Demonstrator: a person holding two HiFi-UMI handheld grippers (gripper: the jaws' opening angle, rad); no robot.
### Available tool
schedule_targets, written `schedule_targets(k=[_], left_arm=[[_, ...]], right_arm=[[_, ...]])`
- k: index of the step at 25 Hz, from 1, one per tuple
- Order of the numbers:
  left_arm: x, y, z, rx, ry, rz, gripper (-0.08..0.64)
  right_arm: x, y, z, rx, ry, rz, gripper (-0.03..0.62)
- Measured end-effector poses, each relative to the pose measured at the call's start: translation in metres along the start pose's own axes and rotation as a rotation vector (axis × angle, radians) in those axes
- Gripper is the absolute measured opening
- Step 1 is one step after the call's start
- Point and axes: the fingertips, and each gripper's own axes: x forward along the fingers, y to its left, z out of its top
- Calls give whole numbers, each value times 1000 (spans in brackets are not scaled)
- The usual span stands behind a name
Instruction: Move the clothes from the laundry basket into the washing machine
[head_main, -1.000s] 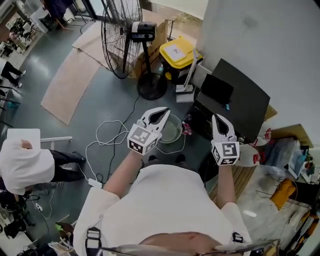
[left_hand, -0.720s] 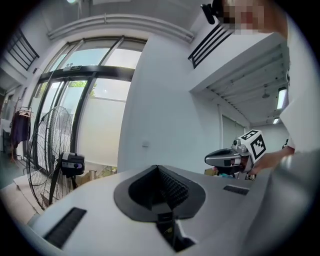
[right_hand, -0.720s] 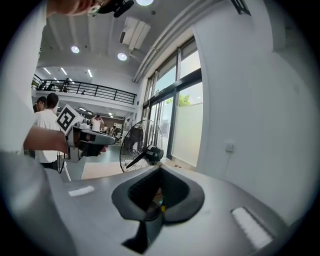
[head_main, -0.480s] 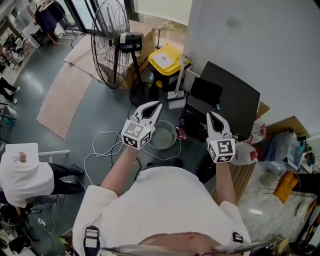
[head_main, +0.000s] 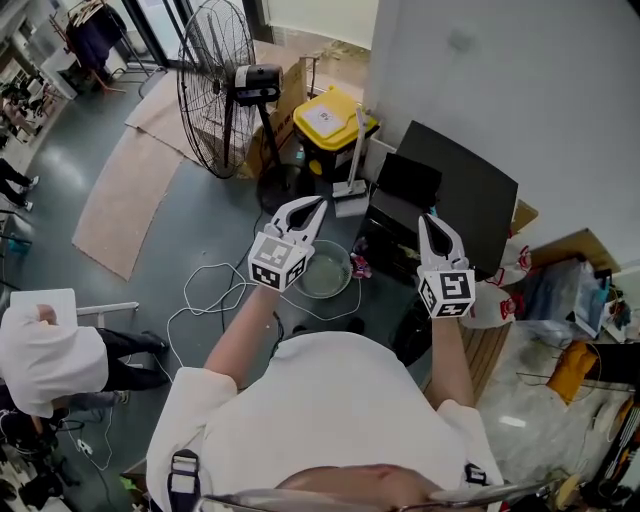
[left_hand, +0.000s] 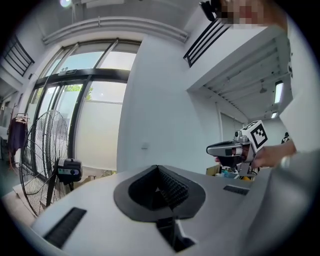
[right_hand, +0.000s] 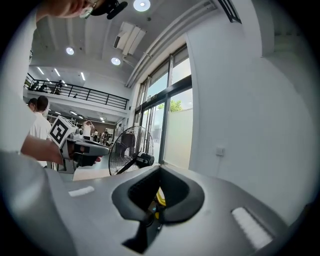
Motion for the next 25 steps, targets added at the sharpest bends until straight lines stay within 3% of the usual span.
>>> schedule_targets(k=[25], left_arm=[[7,-6,8,-24,-22,-7,6]], right_arm=[[-4,-6,-5,-18,5,-11,11]])
